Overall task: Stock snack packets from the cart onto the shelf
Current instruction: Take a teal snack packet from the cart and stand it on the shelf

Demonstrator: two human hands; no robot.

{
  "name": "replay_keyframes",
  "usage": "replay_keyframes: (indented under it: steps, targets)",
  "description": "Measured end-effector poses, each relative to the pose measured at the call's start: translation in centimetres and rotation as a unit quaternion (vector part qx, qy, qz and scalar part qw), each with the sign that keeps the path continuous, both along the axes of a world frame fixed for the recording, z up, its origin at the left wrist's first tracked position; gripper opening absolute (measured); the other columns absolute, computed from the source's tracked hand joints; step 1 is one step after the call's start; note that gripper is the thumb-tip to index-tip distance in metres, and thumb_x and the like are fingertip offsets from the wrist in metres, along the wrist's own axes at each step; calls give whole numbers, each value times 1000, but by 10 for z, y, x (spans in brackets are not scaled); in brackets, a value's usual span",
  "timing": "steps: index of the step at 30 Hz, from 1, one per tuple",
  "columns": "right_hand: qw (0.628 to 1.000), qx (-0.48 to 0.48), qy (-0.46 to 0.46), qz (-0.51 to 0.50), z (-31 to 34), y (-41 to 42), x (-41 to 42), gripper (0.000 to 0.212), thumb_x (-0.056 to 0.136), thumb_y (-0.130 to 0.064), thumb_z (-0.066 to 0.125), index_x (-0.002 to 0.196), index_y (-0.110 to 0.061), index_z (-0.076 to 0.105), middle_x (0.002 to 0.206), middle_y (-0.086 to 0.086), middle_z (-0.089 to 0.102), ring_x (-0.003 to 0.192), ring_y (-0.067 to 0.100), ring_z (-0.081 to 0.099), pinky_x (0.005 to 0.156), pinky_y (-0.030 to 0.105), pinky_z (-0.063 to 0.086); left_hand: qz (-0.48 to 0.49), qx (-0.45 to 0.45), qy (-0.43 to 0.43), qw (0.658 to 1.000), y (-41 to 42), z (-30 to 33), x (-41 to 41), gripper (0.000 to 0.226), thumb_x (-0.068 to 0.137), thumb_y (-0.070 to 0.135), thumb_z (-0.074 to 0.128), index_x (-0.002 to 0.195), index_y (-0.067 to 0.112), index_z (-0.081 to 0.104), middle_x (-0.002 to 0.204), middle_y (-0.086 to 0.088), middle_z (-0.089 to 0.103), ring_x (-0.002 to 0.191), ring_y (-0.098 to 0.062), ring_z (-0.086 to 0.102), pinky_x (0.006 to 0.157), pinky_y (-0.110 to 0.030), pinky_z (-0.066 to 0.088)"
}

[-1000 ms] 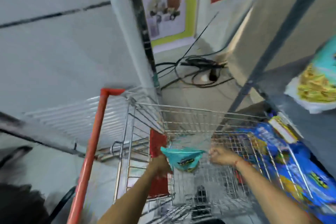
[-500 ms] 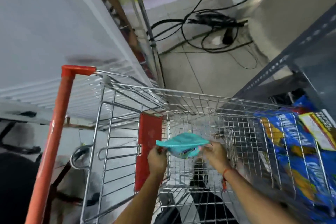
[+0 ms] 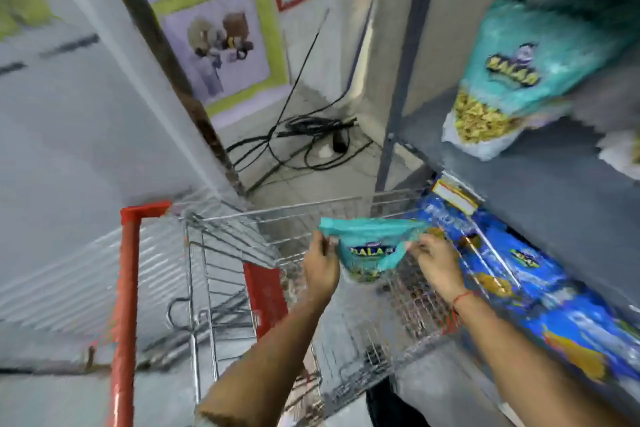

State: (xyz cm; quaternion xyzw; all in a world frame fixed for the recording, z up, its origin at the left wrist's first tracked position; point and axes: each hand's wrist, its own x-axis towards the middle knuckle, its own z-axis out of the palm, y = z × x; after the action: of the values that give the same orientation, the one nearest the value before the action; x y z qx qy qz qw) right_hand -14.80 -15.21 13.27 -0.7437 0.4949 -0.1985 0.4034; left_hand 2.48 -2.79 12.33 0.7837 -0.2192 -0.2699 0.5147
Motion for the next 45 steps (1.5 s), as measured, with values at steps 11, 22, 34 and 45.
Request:
replay_keyframes:
  steps: [11, 22, 34, 45]
  targets:
    - [949, -228, -126, -180, 242, 16, -102, 35, 92, -18, 54, 60, -12, 41, 59, 5, 40, 62, 18, 37, 58, 35, 26, -173, -220, -14, 960, -80, 239, -51, 10, 82, 18, 68, 81, 9, 72, 83, -22, 75, 63, -14, 58, 62, -24, 47]
    - [901, -235, -248, -266, 362, 15, -187, 27, 82, -25, 60, 76, 1, 57, 75, 13, 56, 68, 21, 48, 68, 36, 37, -265, -259, 59, 927, -94, 379, -127, 5, 81, 16, 70, 78, 13, 72, 72, -9, 68, 49, -12, 56, 53, -25, 53]
    - [909, -188, -223, -297, 310, -10, -209, 20, 88, -20, 58, 72, -16, 70, 70, -4, 68, 62, 9, 55, 59, 27, 45, -277, -232, 67, 930, -140, 325, -143, 23, 76, 18, 76, 56, 27, 70, 72, -1, 73, 68, -18, 64, 77, -37, 58]
    - [899, -117, -230, -354, 201, -81, -252, 18, 90, -16, 56, 80, -11, 71, 86, 4, 76, 82, 20, 68, 62, 25, 46, -279, -166, 84, 942, -227, 224, -205, 12, 76, 16, 76, 68, 23, 71, 99, -19, 74, 93, -33, 67, 89, -50, 56]
